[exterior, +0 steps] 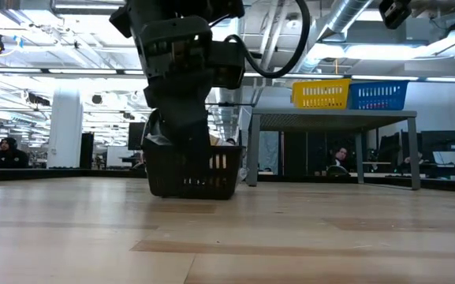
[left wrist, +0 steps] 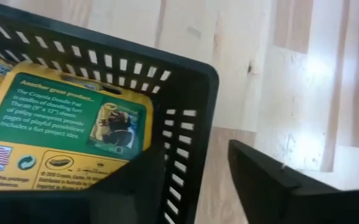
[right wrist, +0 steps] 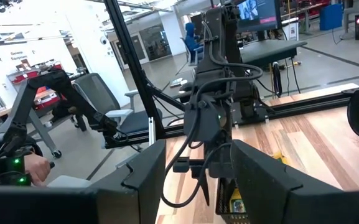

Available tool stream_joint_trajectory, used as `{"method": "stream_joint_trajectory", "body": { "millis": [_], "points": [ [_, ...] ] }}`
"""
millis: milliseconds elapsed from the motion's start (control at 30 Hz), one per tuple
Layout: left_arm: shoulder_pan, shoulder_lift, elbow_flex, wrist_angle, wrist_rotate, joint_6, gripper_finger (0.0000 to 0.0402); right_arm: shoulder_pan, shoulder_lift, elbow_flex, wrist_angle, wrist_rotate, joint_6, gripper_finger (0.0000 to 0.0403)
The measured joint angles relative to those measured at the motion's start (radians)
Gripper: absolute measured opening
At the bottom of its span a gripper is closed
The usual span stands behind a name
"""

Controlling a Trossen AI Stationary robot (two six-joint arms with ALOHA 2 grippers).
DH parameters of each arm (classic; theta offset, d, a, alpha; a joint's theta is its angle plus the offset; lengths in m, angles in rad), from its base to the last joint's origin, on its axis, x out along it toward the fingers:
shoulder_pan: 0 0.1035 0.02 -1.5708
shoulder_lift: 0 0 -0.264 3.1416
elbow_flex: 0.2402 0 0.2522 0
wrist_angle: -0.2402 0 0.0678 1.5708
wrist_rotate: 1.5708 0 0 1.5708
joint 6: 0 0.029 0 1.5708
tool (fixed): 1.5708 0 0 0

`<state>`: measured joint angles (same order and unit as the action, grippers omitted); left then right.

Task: Pick & Place Office Desk Supplies
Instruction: Move the black basket filled with crayons to the center of the table, then put the black basket filled with crayons on the shelf

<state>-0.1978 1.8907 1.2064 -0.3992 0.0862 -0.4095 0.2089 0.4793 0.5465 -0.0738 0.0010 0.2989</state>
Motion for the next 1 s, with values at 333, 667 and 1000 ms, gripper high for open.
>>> {"method": "stream_joint_trajectory", "body": {
  "millis": [333,667,1000],
  "points": [
    [0.024,-0.052,-0.001,0.031,0.052,-0.016,0.0209,0.0,0.0,0.0,-0.003,0.0,-0.001,0.0175],
    [0.025,-0.239,-0.002,0.045,-0.022,0.016,0.0196,0.0,0.043,0.036,-0.027,0.0,-0.018,0.0175],
    [0.035,-0.656,-0.513,0.781,-0.325,0.019,0.0195,0.036,0.343,0.293,-0.237,0.0,-0.01,0.0168]
  ]
}}
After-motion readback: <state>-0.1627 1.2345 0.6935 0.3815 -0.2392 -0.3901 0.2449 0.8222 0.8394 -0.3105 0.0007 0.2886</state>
